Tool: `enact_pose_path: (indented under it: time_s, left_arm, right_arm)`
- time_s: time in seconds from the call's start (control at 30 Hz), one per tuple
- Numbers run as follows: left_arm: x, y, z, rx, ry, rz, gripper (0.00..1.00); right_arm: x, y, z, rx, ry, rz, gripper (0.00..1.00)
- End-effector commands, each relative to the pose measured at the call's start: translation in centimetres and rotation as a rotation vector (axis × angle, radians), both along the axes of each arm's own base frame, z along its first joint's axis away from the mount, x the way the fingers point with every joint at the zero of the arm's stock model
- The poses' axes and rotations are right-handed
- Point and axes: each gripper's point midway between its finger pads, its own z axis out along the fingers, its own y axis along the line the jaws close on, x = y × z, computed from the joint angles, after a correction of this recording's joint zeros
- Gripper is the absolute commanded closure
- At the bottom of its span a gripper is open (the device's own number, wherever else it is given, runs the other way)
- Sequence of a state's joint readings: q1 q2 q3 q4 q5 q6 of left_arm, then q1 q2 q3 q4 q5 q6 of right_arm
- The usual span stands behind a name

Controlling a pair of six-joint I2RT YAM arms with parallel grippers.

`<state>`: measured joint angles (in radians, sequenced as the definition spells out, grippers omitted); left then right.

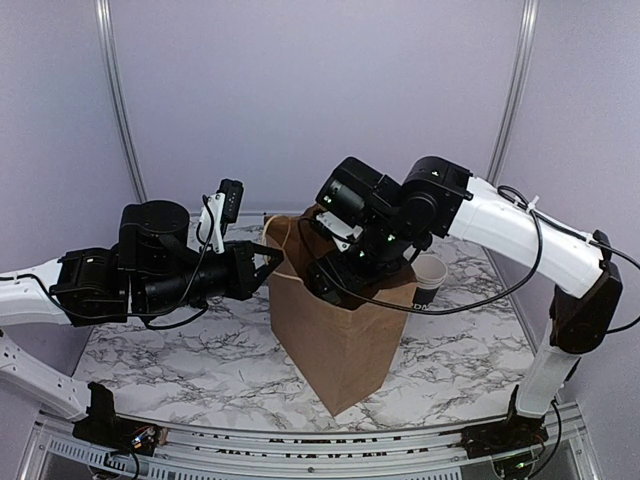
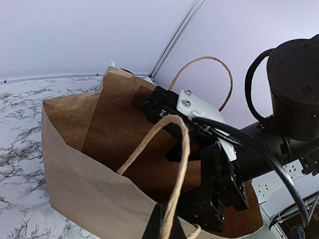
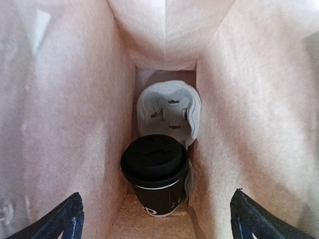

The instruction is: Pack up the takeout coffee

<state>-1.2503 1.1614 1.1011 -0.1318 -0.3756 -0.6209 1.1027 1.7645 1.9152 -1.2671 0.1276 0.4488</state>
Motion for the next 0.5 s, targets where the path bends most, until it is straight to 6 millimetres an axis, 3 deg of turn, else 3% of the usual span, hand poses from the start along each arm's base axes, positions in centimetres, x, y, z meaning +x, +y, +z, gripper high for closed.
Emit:
enact_pose_path:
  time_s: [0.0, 0.3, 0.47]
  left_arm:
    - [0.0, 0.6, 1.7, -0.041, -0.031, 0.011, 0.98]
    - [0.1, 0.6, 2.9, -0.055, -0.049, 0.017, 0.87]
    - [0.2, 0.7, 3.2, -0.064, -0.050, 0.029, 0.74]
  right_arm:
    - [0.3, -0.1, 3.4, 0.052, -0.068, -0.008, 0.01]
    - [1.4, 0.4, 6.9, 0.124, -0.162, -0.015, 0.00]
    - [2.2, 0.8, 9.4, 0.183, -0.228, -0.019, 0.00]
